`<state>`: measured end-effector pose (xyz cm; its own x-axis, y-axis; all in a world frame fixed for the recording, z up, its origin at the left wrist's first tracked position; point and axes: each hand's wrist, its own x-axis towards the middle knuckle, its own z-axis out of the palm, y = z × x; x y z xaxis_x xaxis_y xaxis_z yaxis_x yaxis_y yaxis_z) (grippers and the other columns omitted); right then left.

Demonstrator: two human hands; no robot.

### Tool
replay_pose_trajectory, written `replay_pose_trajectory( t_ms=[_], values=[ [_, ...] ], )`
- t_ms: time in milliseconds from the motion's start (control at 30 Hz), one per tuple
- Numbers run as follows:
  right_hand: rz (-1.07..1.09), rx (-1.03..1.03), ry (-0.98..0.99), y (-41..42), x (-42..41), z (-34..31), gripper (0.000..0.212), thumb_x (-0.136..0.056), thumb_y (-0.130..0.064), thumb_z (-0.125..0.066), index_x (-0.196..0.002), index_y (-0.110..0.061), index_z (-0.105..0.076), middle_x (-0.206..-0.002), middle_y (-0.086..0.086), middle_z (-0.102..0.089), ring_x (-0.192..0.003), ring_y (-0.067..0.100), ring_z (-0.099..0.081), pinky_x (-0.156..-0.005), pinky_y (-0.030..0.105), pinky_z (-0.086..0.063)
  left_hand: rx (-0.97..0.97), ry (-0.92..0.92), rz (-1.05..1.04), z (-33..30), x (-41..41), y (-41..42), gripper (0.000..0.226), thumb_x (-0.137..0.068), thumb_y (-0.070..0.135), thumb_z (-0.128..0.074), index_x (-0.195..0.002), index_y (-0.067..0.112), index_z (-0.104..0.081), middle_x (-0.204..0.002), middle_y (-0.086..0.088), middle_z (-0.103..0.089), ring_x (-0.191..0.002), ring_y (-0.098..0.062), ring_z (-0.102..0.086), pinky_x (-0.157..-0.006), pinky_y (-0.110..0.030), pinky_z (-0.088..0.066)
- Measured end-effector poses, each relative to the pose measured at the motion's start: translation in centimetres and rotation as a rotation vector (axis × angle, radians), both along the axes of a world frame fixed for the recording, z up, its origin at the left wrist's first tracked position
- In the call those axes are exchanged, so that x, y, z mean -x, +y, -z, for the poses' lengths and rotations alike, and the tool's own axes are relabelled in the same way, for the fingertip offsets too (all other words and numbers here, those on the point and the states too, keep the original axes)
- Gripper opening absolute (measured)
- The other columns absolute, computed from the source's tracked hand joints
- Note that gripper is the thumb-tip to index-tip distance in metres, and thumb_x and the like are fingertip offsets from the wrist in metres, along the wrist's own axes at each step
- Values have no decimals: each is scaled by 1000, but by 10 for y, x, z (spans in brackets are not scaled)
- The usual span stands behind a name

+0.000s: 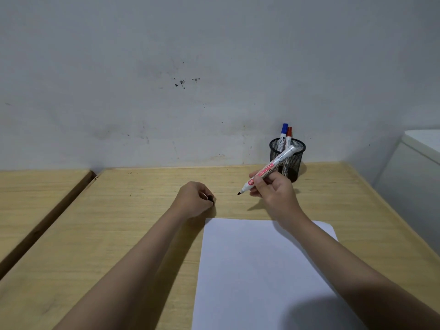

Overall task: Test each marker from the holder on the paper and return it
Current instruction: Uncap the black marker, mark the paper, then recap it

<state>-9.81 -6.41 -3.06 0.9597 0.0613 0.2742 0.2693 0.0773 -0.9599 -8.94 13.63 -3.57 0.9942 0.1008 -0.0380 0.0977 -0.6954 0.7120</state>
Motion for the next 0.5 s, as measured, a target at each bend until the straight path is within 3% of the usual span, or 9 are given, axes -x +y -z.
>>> replay_pose_trajectory(
  t_ms=[133,267,400,500],
  values=[
    [22,6,38,5,-1,4,11,-91,-10,-58,-82,-15,-63,-63,-10,-72,-59,4,-63,-64,24,-55,2,42,35,3,-4,3,8,-73,7,-66,-79,10,-71,-73,3,-69,-67,-10,-60,-53,-15,-42],
    [36,7,101,11,1,5,8,-84,-16,-67,-78,-13,-62,-61,-4,-71,-60,14,-66,-71,53,-54,53,16,-23,12,0,11,15,-77,13,-68,-92,9,-68,-86,-6,-71,-80,-17,-65,-70,-23,-49],
    [2,-52,161,19,5,7,17,-78,-2,-68,-68,-11,-57,-58,2,-69,-64,21,-68,-73,46,-56,200,-26,-20,11,21,21,9,-82,10,-66,-90,10,-66,-81,-3,-69,-68,-4,-70,-68,-14,-53],
    [-39,-43,239,30,9,10,17,-66,-10,-71,-61,-13,-55,-61,8,-66,-63,24,-65,-69,45,-56,117,26,68,10,38,30,23,-65,31,-82,-84,26,-71,-83,4,-71,-78,-10,-68,-79,-29,-52]
  ],
)
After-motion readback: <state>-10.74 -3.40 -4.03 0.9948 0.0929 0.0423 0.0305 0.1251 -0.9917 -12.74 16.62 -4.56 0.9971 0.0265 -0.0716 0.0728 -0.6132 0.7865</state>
